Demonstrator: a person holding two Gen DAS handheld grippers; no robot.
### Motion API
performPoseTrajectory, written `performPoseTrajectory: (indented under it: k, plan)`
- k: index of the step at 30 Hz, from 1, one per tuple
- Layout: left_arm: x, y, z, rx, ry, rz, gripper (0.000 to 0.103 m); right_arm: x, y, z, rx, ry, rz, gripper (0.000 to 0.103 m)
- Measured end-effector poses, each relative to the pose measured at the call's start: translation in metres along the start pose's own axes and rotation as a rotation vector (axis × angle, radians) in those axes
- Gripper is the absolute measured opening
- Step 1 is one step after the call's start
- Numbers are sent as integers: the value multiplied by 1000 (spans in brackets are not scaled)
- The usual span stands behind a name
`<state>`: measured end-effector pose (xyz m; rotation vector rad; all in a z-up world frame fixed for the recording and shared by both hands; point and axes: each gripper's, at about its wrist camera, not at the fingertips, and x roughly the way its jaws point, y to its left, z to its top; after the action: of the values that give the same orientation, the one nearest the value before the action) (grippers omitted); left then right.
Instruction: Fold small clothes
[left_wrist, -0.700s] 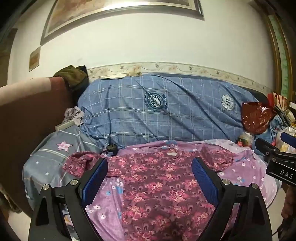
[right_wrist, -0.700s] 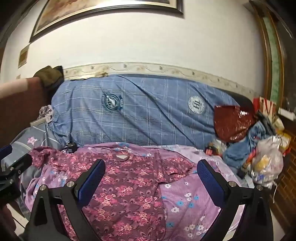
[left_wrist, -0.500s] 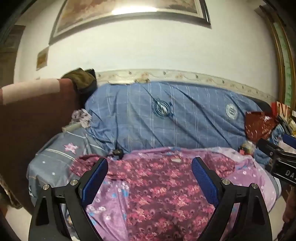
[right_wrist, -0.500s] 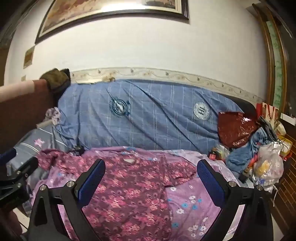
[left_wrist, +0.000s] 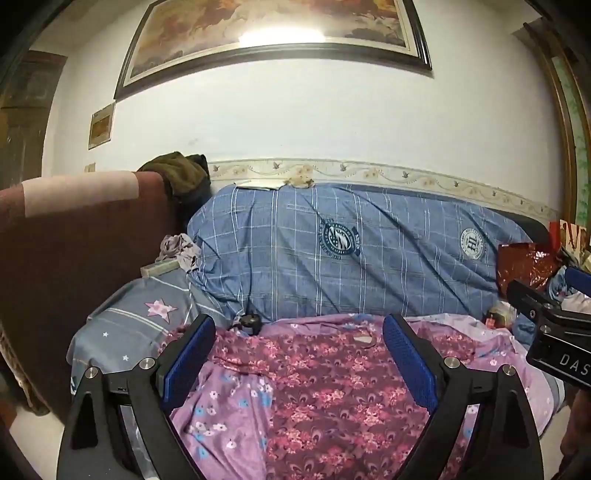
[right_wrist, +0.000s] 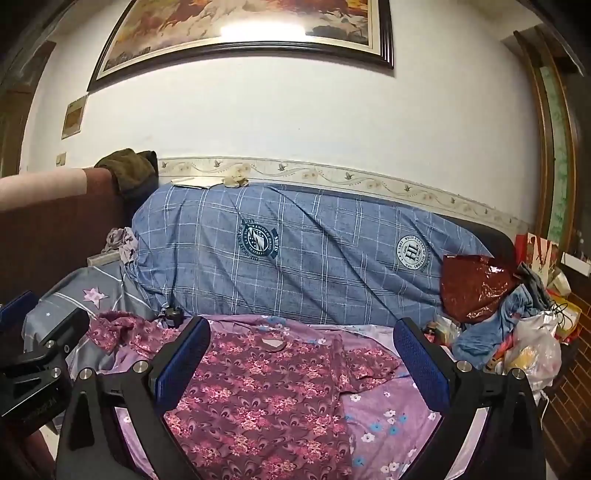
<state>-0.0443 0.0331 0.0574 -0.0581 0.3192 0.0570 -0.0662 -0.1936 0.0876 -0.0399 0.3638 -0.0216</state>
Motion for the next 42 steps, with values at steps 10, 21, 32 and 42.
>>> performPoseTrajectory:
  k: [10,21,32,42]
  plan:
    - [24,-4,-4,6,12,20,93,18,9,-1,-6,36,3,100]
    - [40,-9,-27,13,17,47,93,35,13,-4,4,52,25,100]
    - [43,-2,-32,-5,18,92,93,41,34,-5,-16,46,66,100]
    - [43,6,-34,-23,16,119,93,41,55,-4,-41,36,115,100]
